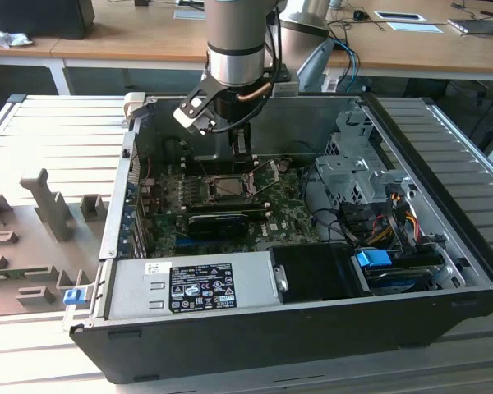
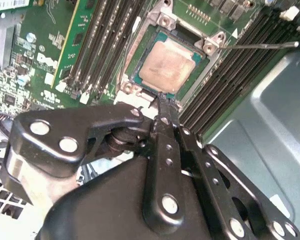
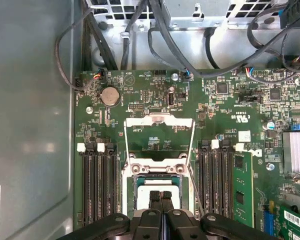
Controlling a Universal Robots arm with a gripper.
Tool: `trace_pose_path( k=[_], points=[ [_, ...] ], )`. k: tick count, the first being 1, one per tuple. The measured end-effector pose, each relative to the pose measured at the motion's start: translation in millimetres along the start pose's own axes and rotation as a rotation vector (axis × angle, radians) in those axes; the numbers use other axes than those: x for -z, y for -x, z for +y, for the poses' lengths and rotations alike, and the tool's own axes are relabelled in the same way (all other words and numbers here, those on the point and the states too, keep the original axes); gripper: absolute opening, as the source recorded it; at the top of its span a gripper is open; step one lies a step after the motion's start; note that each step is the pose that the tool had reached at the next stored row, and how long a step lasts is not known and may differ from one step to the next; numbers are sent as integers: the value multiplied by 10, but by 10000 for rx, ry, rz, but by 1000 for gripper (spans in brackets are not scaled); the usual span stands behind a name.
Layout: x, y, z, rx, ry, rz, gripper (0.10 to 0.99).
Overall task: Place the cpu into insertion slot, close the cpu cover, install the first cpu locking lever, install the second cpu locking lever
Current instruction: 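Close the cpu cover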
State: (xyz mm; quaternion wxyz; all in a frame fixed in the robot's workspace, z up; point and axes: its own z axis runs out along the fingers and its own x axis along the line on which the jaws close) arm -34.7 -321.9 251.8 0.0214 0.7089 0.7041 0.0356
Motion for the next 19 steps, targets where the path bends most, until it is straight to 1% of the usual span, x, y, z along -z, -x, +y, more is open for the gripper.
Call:
trace_pose_path(
  k=[3,5,8,12,13,15,17,19],
  points=[
    [46,-3,4,0,0,-5,106],
    [93,-5,8,1,0,-6,106],
    [105,-5,29,1,1,-5,106],
    [102,-5,94,1,-3,-7,106],
    [105,-5,98,2,-3,-7,106],
    [131,-6,100,1,-3,-6,106],
    [178,-9,104,1,-3,-7,106],
    [207,-11,107,1,-3,-7,106]
  ],
)
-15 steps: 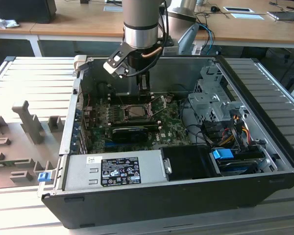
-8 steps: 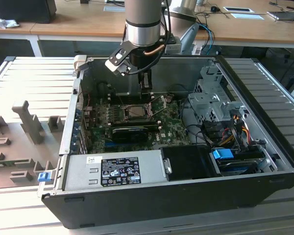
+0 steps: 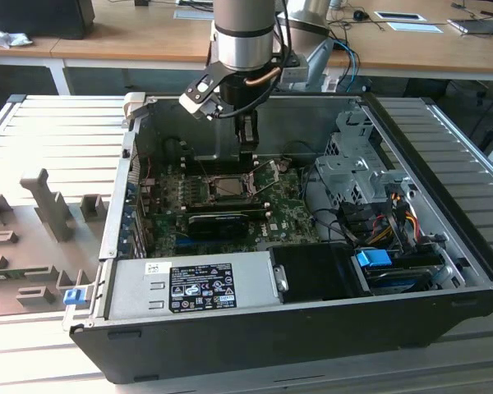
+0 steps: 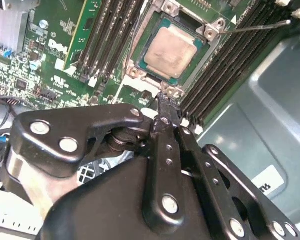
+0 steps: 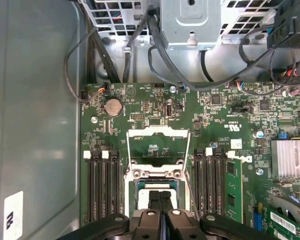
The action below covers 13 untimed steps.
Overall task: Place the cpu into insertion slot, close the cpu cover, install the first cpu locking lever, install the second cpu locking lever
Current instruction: 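Close the cpu cover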
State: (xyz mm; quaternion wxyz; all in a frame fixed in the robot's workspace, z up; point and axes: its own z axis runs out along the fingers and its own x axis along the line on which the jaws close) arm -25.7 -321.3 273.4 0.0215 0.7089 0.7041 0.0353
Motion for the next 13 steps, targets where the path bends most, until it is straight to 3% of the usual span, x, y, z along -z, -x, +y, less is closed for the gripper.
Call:
trace_pose_path(
  k=[2,6,8,10,13],
  points=[
    [8,-2,19,-2,0,3,106],
    [4,-5,126,-1,-6,1,106],
    [-1,-6,194,-1,-11,0,106],
    [-12,-8,323,-2,-20,-1,106],
    [-23,-10,397,0,-21,1,106]
  ],
)
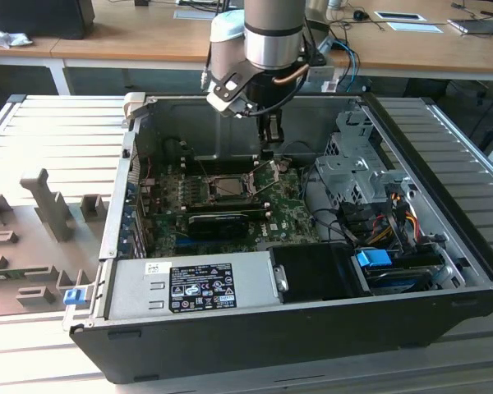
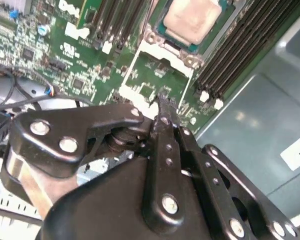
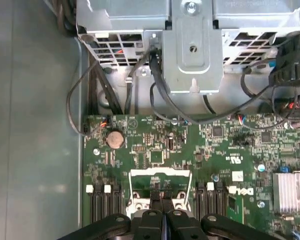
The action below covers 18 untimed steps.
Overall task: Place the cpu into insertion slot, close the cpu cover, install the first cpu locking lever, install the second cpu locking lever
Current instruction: 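Close the cpu cover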
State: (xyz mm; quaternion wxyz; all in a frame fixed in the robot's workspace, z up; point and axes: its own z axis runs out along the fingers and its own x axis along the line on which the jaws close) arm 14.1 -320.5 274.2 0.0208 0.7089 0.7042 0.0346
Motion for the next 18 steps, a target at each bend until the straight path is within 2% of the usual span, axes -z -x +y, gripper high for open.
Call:
trace_pose_path(
  k=[2,4,10,15,16,18],
  points=[
    [-34,1,1,0,5,-6,106],
    [-98,2,38,0,5,-7,106],
    [-170,2,260,-3,-61,-7,106],
    [-234,-6,366,1,-84,-7,106],
    [-246,-9,407,4,-111,-7,106],
    [-279,-10,413,7,-119,-8,106]
  ],
)
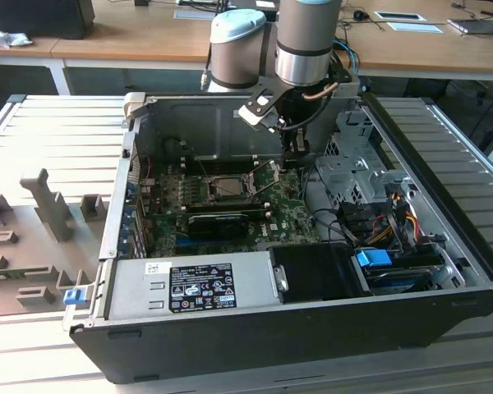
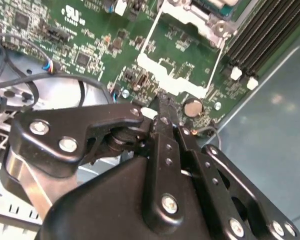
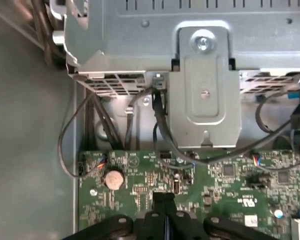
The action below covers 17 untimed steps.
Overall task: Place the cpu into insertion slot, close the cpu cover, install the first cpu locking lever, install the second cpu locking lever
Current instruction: 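Close the cpu cover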
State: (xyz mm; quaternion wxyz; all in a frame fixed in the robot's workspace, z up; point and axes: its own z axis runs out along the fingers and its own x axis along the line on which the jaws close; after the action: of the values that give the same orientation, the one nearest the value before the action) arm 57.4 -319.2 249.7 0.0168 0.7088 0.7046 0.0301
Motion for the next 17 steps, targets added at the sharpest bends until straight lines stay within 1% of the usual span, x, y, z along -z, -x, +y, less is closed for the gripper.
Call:
trace_pose_path(
  k=[1,2,4,7,9,17],
  points=[
    [-32,1,-3,-2,-8,1,106],
    [-48,1,-3,1,-25,0,106],
    [-49,1,-9,5,-64,-1,106],
    [-45,1,-54,11,-92,4,106],
    [-29,1,-65,9,-92,5,106],
    [-24,1,-111,9,-92,5,106]
  ],
)
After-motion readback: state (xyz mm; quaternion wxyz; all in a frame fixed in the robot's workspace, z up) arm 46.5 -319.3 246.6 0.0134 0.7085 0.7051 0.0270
